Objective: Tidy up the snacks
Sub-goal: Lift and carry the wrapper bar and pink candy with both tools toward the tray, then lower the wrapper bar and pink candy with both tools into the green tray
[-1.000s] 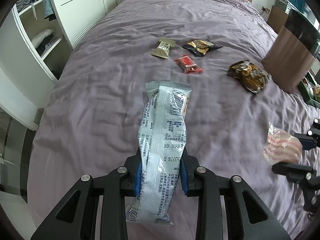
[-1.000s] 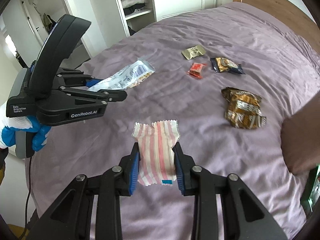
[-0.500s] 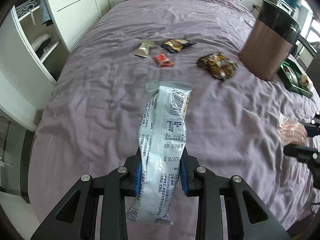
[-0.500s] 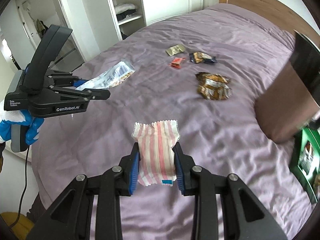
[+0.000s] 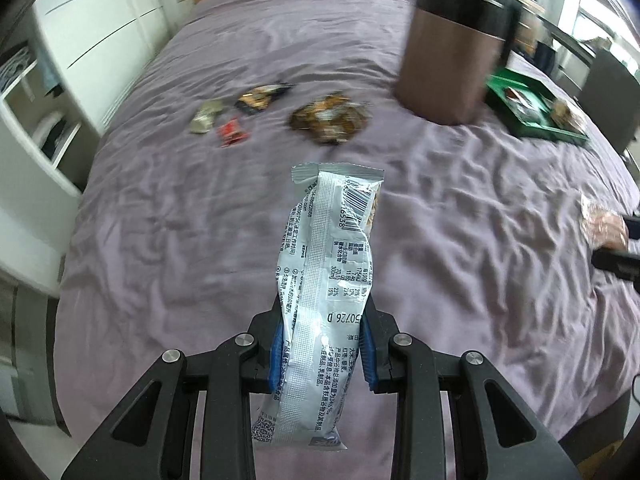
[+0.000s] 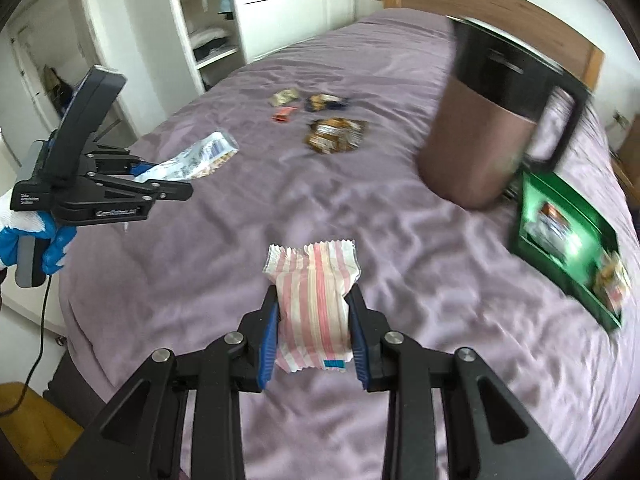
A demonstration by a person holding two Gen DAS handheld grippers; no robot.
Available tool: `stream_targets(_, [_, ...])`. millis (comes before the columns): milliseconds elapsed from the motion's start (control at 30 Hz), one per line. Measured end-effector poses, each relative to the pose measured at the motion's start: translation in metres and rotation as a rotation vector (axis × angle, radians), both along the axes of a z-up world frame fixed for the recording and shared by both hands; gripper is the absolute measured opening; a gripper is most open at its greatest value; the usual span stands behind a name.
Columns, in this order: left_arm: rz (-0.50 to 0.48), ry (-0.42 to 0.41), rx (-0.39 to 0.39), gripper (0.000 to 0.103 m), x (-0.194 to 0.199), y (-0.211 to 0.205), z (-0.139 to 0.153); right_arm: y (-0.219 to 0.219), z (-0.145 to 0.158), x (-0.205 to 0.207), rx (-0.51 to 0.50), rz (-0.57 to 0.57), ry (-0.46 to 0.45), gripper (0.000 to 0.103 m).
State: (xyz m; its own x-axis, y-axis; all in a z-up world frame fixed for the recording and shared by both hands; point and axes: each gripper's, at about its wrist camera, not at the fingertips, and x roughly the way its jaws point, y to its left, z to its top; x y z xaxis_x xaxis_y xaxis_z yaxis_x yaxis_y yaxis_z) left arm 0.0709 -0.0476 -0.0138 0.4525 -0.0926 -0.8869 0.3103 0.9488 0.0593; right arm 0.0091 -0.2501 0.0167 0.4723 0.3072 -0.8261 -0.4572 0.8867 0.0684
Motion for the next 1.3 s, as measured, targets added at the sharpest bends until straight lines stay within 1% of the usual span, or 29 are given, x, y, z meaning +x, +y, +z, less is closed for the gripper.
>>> stream_targets(167, [-0.099, 0.014, 0.012, 0.026, -0.012, -0.049, 0.000, -0.061, -0.003, -0.015, -0.015, -0.108, 0.000, 0.000])
stream_targets(400, [-0.232, 0.026, 0.026, 0.026, -0.024, -0.122, 0.005, -0.148, -0.010, -0.031, -0.010, -0.269, 0.005, 0.000])
stream_targets(600, [-0.347, 0.056, 0.046, 0.026, -0.036, -0.183, -0.001, -0.219, -0.014, -0.043, -0.020, -0.400, 0.005, 0.000])
stream_targets(733, [-0.427, 0.068, 0.069, 0.026, -0.043, -0.229, -0.004, -0.259, -0.011, -0.047, -0.023, -0.472, -0.007, 0.000])
stream_targets(900, [-0.509, 0.075, 0.063, 0.026, -0.045, -0.280, 0.001, -0.303, 0.001, -0.044, -0.018, -0.556, -0.039, 0.000])
stream_targets(1000, [-0.536, 0.071, 0.054, 0.026, -0.040, -0.305, 0.007, -0.322, 0.007, -0.040, -0.014, -0.593, -0.054, 0.000])
stream_targets(1100, [-0.555, 0.051, 0.042, 0.026, -0.033, -0.328, 0.019, -0.341, 0.012, -0.033, -0.009, -0.629, -0.068, 0.000])
stream_targets(1200, [-0.550, 0.033, 0.019, 0.026, -0.017, -0.346, 0.033, -0.352, 0.016, -0.022, -0.003, -0.656, -0.083, 0.000])
stream_targets(1300, [-0.540, -0.003, 0.011, 0.026, 0.003, -0.363, 0.048, -0.359, 0.020, -0.003, 0.007, -0.663, -0.099, 0.000])
